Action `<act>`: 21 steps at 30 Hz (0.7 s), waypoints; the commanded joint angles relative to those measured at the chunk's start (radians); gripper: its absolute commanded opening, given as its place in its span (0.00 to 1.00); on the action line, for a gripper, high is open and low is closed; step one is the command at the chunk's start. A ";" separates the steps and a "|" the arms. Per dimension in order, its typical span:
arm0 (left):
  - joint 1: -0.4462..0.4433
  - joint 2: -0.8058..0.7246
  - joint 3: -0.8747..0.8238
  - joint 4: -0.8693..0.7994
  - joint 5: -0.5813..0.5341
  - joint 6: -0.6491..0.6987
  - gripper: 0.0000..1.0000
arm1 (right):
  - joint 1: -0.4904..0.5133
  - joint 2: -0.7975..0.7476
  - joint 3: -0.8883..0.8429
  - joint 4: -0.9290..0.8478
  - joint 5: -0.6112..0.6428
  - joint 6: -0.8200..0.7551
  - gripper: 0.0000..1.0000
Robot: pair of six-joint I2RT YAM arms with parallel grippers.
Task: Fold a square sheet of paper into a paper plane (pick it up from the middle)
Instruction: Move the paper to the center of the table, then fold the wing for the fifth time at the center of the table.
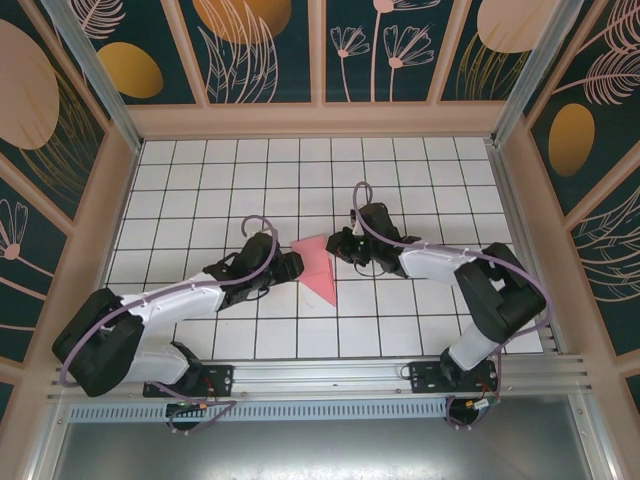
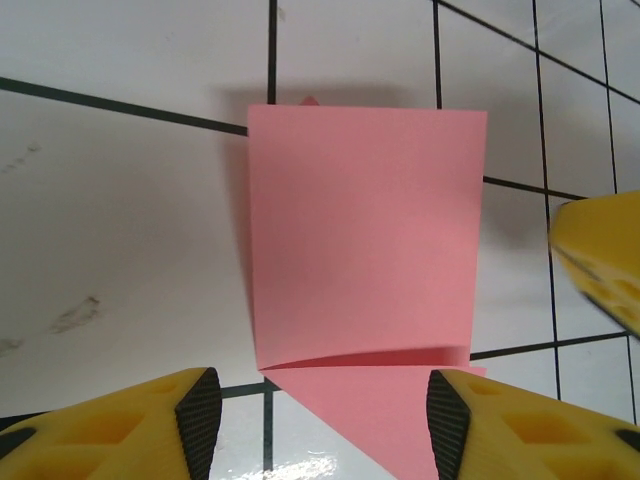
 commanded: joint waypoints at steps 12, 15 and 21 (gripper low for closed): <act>0.057 0.067 0.016 0.080 0.124 -0.063 0.61 | 0.120 -0.012 -0.071 0.010 -0.034 -0.039 0.08; 0.058 0.083 0.018 0.089 0.127 -0.076 0.62 | 0.102 0.003 -0.090 0.022 -0.052 -0.042 0.08; 0.057 0.114 0.033 0.086 0.129 -0.079 0.62 | 0.090 0.031 -0.106 0.036 -0.057 -0.046 0.09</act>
